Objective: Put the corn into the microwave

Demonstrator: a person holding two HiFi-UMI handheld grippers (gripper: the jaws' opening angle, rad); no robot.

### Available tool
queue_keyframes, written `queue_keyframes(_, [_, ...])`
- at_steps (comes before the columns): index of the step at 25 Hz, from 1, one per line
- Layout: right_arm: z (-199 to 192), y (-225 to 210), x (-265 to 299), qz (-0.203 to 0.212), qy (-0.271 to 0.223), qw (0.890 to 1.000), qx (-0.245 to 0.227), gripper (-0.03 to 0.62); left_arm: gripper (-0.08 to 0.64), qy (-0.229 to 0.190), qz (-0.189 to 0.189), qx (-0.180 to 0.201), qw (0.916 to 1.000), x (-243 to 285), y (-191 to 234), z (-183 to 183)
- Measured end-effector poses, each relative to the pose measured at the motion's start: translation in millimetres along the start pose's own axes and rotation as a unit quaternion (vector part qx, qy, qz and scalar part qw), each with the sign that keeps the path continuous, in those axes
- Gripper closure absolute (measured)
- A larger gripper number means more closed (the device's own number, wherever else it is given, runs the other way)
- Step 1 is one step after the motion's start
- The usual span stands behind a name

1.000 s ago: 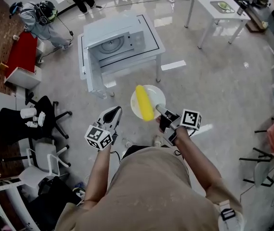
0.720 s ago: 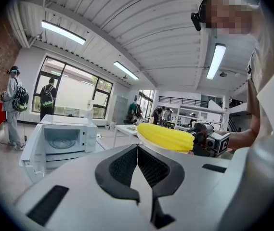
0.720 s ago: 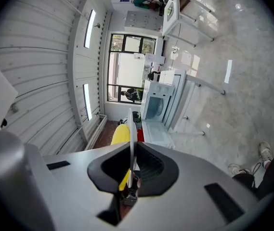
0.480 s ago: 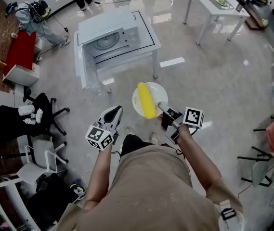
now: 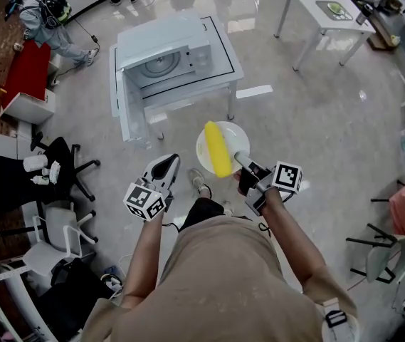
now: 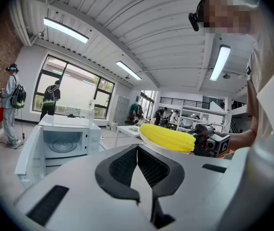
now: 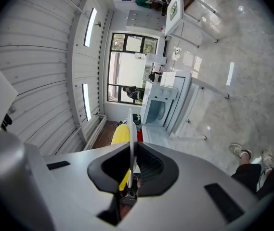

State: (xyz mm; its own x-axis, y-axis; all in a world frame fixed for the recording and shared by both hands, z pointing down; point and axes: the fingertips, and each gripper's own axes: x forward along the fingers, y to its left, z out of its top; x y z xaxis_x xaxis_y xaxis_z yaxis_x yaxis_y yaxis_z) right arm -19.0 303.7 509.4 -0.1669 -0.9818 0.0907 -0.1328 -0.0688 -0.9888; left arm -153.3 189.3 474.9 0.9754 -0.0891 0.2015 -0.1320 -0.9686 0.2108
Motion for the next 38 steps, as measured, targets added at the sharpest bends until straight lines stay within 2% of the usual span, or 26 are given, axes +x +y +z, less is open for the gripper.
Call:
queue_keyframes(9, [55.5,8.3,84.1,0.004,-0.002,1.000,0.004,0.566,0.554,0.003,-0.005,-0.009,0.9999,53.3,83.9,30.7])
queue_keyframes(17, [99.3,-5.4,167.0,-0.003,0.007,1.000,-0.005,0.566,0.554,0.019,-0.002,-0.014,0.9997,80.2,156.1,46.0])
queue_keyframes(21, [112.2,-17.2,204.4,-0.005,0.017,1.000,-0.001,0.566,0.554,0.023,0.013,-0.023,0.9994,90.0,188.5,51.7])
queue_keyframes(26, [119.9,-35.3,247.6,-0.008,0.038,0.999,-0.001,0.566,0.554,0.031,0.046,-0.060,0.9966,102.4,220.1,52.3])
queue_keyframes(29, [128.1,-45.6,275.9,-0.002,0.054,0.998,-0.010,0.568,0.554,0.028,0.054,-0.053,0.9967,116.6,237.3,52.2])
queue_keyframes(32, [133.3,-48.9,301.2,0.013,0.082,0.997,-0.006,0.566,0.554,0.031,0.077,-0.065,0.9944,128.1,252.2,45.9])
queue_keyframes(38, [164.3,-56.3,345.0,0.011,0.154,0.988,-0.033,0.567,0.554,0.030,0.136,-0.079,0.9872,158.3,276.6,56.7])
